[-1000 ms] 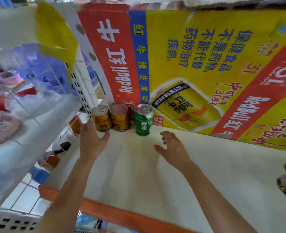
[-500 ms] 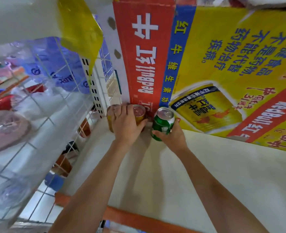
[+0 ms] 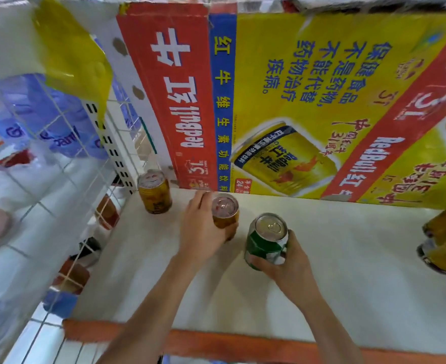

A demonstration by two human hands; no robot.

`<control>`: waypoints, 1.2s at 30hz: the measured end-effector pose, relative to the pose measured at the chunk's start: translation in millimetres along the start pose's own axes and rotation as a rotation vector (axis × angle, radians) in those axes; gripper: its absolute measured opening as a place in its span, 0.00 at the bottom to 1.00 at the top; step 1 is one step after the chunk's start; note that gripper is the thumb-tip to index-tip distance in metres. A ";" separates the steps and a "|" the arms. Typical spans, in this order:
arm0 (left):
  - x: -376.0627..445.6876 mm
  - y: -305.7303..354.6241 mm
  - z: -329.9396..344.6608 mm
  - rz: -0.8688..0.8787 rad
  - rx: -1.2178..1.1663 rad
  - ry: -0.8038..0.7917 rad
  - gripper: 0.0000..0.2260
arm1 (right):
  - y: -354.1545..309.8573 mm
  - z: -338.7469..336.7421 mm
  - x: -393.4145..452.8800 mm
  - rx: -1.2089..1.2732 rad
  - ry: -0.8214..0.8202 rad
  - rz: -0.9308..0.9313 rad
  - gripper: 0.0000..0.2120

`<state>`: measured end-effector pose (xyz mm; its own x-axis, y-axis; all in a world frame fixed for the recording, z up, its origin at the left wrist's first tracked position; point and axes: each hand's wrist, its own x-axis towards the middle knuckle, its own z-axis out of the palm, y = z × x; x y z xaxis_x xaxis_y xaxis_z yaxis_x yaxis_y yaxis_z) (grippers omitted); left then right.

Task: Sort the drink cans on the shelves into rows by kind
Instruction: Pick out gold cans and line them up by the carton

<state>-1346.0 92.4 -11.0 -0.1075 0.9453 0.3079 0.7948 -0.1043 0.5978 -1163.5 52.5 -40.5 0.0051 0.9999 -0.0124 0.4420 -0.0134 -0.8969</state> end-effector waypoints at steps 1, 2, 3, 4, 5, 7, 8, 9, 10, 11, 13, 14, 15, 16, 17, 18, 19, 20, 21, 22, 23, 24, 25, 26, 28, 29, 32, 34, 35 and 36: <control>-4.6 7.4 6.8 0.012 -0.019 -0.012 0.31 | 3.8 -8.3 -4.5 0.002 0.028 0.007 0.29; -7.6 15.6 14.1 0.019 -0.040 -0.031 0.31 | 7.8 -17.5 -8.3 -0.009 0.056 0.015 0.29; -9.3 23.9 21.3 0.025 -0.061 -0.054 0.32 | 11.6 -27.2 -11.5 -0.028 0.081 0.023 0.29; -10.2 32.4 29.1 0.039 -0.079 -0.082 0.32 | 17.0 -37.8 -14.8 -0.050 0.108 0.037 0.29; -10.4 41.7 36.7 0.057 -0.091 -0.111 0.32 | 22.4 -49.3 -18.2 -0.058 0.138 0.054 0.29; -9.3 64.0 53.7 0.100 -0.112 -0.162 0.32 | 36.1 -77.3 -26.4 -0.024 0.208 0.114 0.30; -8.5 71.4 59.4 0.110 -0.123 -0.177 0.32 | 41.3 -87.4 -28.3 -0.002 0.236 0.144 0.31; -8.1 80.9 65.8 0.123 -0.136 -0.195 0.32 | 46.5 -98.8 -31.4 0.013 0.271 0.164 0.31; -8.7 94.4 75.2 0.147 -0.152 -0.224 0.32 | 52.1 -114.6 -37.1 0.024 0.318 0.181 0.30; -9.6 107.3 84.8 0.169 -0.169 -0.252 0.32 | 56.8 -129.8 -43.2 0.035 0.357 0.183 0.30; -11.4 132.0 103.3 0.196 -0.221 -0.303 0.31 | 66.0 -158.6 -55.0 0.059 0.429 0.173 0.28; -12.2 144.0 112.0 0.205 -0.251 -0.325 0.31 | 70.9 -172.1 -61.2 0.070 0.460 0.172 0.27; -12.9 155.3 120.4 0.214 -0.275 -0.349 0.30 | 76.7 -184.3 -66.9 0.074 0.483 0.174 0.26; -13.9 166.4 127.9 0.230 -0.293 -0.369 0.30 | 82.5 -194.4 -71.8 0.068 0.506 0.184 0.25; -14.7 176.7 135.9 0.247 -0.305 -0.388 0.29 | 88.8 -203.0 -75.9 0.058 0.530 0.199 0.25; -15.0 186.9 143.3 0.261 -0.314 -0.407 0.29 | 95.2 -209.9 -79.2 0.035 0.557 0.229 0.25; -14.5 197.2 150.9 0.273 -0.318 -0.431 0.29 | 101.1 -216.4 -81.5 -0.003 0.584 0.262 0.26; -12.5 207.2 158.4 0.283 -0.314 -0.462 0.30 | 106.3 -222.9 -81.9 -0.055 0.612 0.299 0.29; -9.5 217.1 165.7 0.295 -0.303 -0.498 0.31 | 109.7 -228.9 -81.6 -0.103 0.633 0.327 0.32; -5.5 226.5 172.7 0.310 -0.284 -0.530 0.32 | 112.6 -234.4 -80.4 -0.131 0.649 0.349 0.34; -1.2 235.6 179.7 0.327 -0.265 -0.557 0.33 | 113.7 -239.1 -79.1 -0.140 0.652 0.355 0.35; 2.8 244.3 186.2 0.340 -0.253 -0.581 0.34 | 113.8 -243.1 -77.5 -0.143 0.643 0.354 0.35; 6.1 252.2 192.1 0.345 -0.246 -0.601 0.34 | 114.4 -246.2 -76.3 -0.154 0.627 0.345 0.35; 8.4 259.1 197.4 0.346 -0.241 -0.611 0.34 | 114.0 -249.1 -75.0 -0.174 0.613 0.341 0.35; 10.9 267.3 207.3 0.341 -0.243 -0.605 0.34 | 112.9 -253.8 -73.1 -0.214 0.594 0.357 0.34; 11.3 268.8 211.5 0.334 -0.251 -0.593 0.34 | 111.3 -255.5 -72.7 -0.238 0.588 0.369 0.33; 7.4 266.7 215.4 0.320 -0.273 -0.560 0.33 | 102.4 -260.1 -72.2 -0.484 0.519 0.455 0.31; 2.9 262.0 212.1 0.305 -0.291 -0.568 0.32 | 96.4 -262.0 -73.5 -0.695 0.456 0.515 0.28; 0.9 258.2 209.0 0.288 -0.287 -0.577 0.30 | 94.2 -262.7 -75.1 -0.740 0.429 0.537 0.26; -1.1 252.9 205.2 0.271 -0.271 -0.582 0.26 | 92.0 -263.0 -77.5 -0.756 0.410 0.547 0.23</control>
<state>-1022.3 128.4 -12.1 0.4711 0.8792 0.0708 0.5631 -0.3615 0.7431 -887.4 -25.9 -5.8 0.6209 0.7818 -0.0574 0.7368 -0.6070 -0.2978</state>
